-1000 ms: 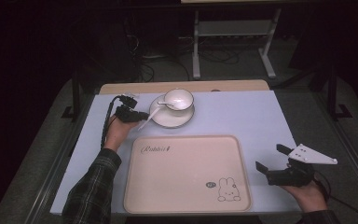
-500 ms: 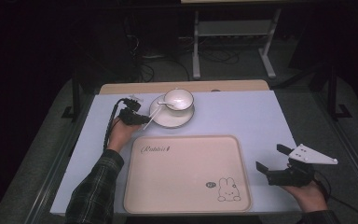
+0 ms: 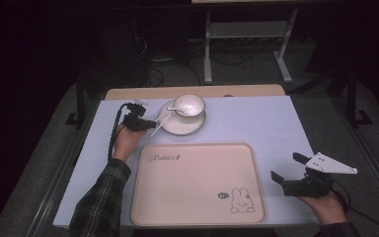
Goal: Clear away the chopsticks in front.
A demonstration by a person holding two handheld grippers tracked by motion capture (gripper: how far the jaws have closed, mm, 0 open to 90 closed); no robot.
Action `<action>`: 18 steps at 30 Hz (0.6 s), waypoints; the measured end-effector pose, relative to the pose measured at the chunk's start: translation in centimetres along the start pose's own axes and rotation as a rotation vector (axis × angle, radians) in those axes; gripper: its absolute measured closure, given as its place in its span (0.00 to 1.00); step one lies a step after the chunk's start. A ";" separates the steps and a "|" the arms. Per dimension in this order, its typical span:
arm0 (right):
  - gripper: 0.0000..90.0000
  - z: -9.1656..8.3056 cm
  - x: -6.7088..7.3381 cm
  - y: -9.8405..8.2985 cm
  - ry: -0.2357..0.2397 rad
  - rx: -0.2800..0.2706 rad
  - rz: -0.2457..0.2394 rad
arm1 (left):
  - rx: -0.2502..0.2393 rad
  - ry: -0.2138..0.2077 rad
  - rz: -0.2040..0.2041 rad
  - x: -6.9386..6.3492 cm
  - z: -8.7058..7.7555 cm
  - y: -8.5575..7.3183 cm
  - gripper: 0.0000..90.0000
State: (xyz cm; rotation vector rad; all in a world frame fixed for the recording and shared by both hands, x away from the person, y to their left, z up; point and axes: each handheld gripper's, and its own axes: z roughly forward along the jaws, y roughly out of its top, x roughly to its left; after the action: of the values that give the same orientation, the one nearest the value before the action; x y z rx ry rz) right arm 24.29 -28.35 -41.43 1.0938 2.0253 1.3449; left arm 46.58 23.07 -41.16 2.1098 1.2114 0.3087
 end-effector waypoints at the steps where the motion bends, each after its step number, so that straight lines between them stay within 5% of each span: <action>1: 0.00 0.0 0.0 0.0 -0.001 -0.001 -0.001 | -0.006 0.002 0.000 0.1 -0.3 0.0 0.95; 10: 0.00 0.0 0.1 0.0 0.002 0.000 -0.001 | -0.035 -0.002 -0.009 0.3 -2.8 -1.2 0.95; 18: 0.00 0.1 0.0 0.0 0.001 0.002 -0.001 | -0.076 0.002 -0.022 0.8 -5.3 -3.7 0.96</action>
State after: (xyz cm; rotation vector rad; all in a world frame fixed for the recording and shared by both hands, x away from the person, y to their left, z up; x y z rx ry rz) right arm 24.36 -28.26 -41.47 1.0937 2.0275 1.3435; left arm 41.86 27.33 -39.71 2.0302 1.2042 0.3413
